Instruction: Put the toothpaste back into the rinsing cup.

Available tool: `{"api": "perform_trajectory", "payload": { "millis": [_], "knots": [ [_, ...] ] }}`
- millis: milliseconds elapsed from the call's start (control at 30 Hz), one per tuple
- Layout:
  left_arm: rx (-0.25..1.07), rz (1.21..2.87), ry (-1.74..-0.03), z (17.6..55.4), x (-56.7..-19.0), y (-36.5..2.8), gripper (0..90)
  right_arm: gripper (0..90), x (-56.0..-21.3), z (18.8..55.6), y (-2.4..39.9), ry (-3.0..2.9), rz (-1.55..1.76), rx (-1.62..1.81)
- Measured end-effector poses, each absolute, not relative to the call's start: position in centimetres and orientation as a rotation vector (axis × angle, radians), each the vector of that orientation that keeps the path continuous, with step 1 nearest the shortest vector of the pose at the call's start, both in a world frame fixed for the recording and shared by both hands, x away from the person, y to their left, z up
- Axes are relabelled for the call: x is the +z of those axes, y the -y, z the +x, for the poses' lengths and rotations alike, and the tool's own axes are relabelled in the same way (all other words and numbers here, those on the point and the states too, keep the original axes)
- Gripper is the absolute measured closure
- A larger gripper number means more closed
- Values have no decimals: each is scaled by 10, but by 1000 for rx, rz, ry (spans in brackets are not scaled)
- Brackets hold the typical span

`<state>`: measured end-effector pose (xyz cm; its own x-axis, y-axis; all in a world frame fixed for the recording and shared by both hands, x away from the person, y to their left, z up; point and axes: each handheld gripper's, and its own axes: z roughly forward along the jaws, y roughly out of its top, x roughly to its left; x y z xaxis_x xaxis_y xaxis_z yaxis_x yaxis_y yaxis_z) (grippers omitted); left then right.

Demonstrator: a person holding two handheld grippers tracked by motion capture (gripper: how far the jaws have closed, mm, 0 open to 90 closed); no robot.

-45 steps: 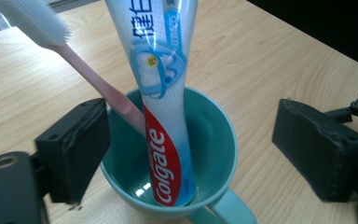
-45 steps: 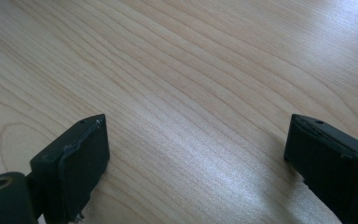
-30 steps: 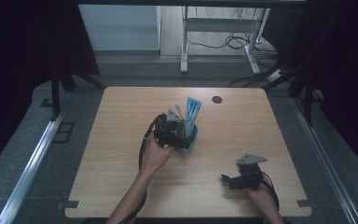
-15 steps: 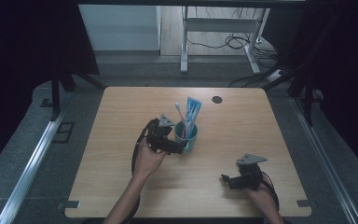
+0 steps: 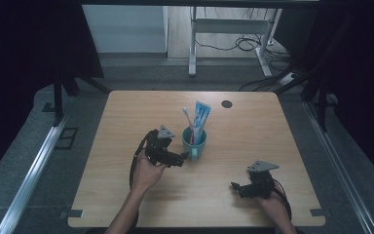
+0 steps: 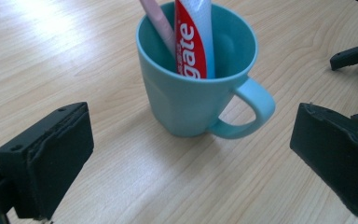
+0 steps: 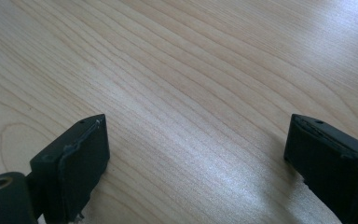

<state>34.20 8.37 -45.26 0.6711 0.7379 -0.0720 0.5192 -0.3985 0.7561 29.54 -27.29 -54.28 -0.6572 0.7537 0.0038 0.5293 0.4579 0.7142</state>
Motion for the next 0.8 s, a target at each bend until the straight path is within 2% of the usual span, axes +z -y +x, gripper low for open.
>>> {"api": "perform_trajectory", "payload": {
  "millis": [800],
  "knots": [
    [344, 2073, -1049, 316, -478, -125, 0, 64, -543, 295, 273, -2397, 1093, 1010]
  ]
}}
